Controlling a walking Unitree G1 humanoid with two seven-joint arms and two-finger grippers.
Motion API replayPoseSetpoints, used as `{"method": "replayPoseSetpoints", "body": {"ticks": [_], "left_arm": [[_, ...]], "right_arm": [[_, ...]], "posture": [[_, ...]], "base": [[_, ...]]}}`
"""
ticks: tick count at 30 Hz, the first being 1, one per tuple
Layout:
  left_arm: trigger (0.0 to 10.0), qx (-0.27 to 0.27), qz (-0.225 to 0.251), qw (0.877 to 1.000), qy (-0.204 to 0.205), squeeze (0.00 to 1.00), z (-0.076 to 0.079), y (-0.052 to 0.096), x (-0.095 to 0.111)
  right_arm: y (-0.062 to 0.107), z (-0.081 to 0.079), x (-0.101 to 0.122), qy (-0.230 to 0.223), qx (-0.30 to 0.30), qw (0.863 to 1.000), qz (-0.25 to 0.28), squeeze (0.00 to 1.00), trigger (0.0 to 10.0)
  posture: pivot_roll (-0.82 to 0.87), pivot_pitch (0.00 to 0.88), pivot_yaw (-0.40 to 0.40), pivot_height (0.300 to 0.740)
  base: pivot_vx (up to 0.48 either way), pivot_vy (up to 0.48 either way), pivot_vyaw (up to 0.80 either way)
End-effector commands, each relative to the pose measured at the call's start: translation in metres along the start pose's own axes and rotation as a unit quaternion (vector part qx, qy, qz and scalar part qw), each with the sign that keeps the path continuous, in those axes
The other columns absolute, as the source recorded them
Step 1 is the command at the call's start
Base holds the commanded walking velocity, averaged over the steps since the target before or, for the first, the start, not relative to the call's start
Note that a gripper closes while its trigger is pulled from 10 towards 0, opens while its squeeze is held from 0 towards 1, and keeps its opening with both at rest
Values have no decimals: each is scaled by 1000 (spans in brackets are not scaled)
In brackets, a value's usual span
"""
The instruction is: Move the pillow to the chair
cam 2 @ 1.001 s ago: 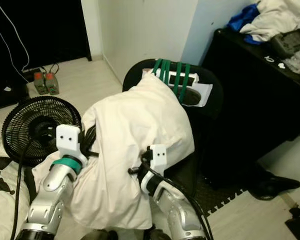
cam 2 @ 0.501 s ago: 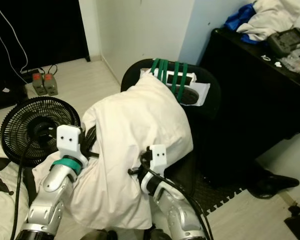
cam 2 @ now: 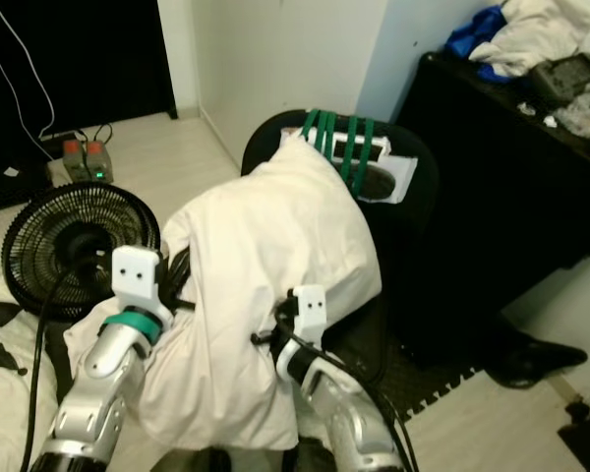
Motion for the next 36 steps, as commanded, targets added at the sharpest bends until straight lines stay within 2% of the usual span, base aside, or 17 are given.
{"method": "replayPoseSetpoints", "body": {"ticks": [1, 7, 18, 20, 22, 23, 25, 26, 28, 29, 30, 32, 33, 35, 36], "left_arm": [[10000, -48, 2, 999, 5, 0, 25, 0, 0], [10000, -47, 2, 999, 5, 0, 25, 0, 0], [10000, -50, 4, 999, 7, 0, 26, 0, 1], [10000, -51, 3, 999, 8, 0, 27, 0, 1], [10000, -51, 3, 999, 8, 0, 27, 0, 1], [10000, -53, 2, 999, 9, 0, 27, 0, 0], [10000, -89, -6, 995, 36, 0, 37, 2, -2], [10000, -136, -6, 989, 53, 0, 47, 7, -1], [10000, -213, -4, 974, 74, 0, 62, 18, 1], [10000, -241, -3, 967, 80, 0, 66, 23, 2], [10000, -241, -3, 967, 80, 0, 66, 23, 2], [10000, -296, -3, 951, 86, 0, 73, 35, 4], [10000, -296, -3, 951, 86, 0, 73, 35, 4], [10000, -326, -4, 939, 106, 0, 68, 42, 9], [10000, -326, -4, 939, 106, 0, 68, 42, 9]], "right_arm": [[-9, -25, 2, 6, 57, 998, 5, 0, 10000], [-10, -25, 2, 6, 57, 998, 5, 0, 10000], [-10, -23, -1, 5, 51, 999, 1, 0, 10000], [-10, -17, -8, 19, 31, 999, -21, 0, 10000], [-10, -17, -8, 19, 31, 999, -21, 0, 10000], [-10, -12, -14, 30, 15, 999, -42, 0, 10000], [-6, 17, -34, 80, -65, 989, -109, 0, 10000], [-1, 32, -40, 91, -105, 981, -132, 0, 10000], [6, 46, -44, 96, -142, 974, -148, 0, 10000], [8, 48, -44, 95, -148, 973, -149, 0, 10000], [8, 48, -44, 95, -148, 973, -149, 0, 10000], [11, 50, -42, 99, -149, 972, -153, 0, 10000], [11, 50, -42, 99, -149, 972, -153, 0, 10000], [14, 48, -30, 115, -142, 971, -151, 0, 10000], [14, 48, -30, 115, -142, 971, -151, 0, 10000]], "posture": [[19, 60, 16, 605], [20, 62, 17, 580], [20, 69, 22, 580], [19, 71, 22, 580], [19, 71, 22, 580], [19, 71, 22, 580], [17, 76, 20, 580], [19, 80, 14, 580], [19, 83, 12, 580], [19, 84, 12, 580], [19, 84, 12, 580], [17, 87, 11, 580], [17, 87, 11, 580], [14, 93, 12, 580], [14, 93, 12, 580]], "base": [[0, 0, 0], [0, 0, 0], [0, 0, 0], [0, 0, 0], [0, 0, 0], [0, 0, 0], [0, 0, 0], [0, 0, 0], [0, 0, 0], [0, 0, 0], [0, 0, 0], [0, 0, 0], [0, 0, 0], [0, 0, 0], [0, 0, 0]]}}
Point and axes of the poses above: a point about 5 cm out from each wrist's last joint towards the gripper, its own y axis pointing back from the gripper into the wrist, its own x axis along the axis of the wrist's last joint, z = x × y, the point moved 4 cm from there along -y, pointing out of the wrist towards the gripper, and after that the axes turned 15 degrees about -y, right-handed, at the moved point
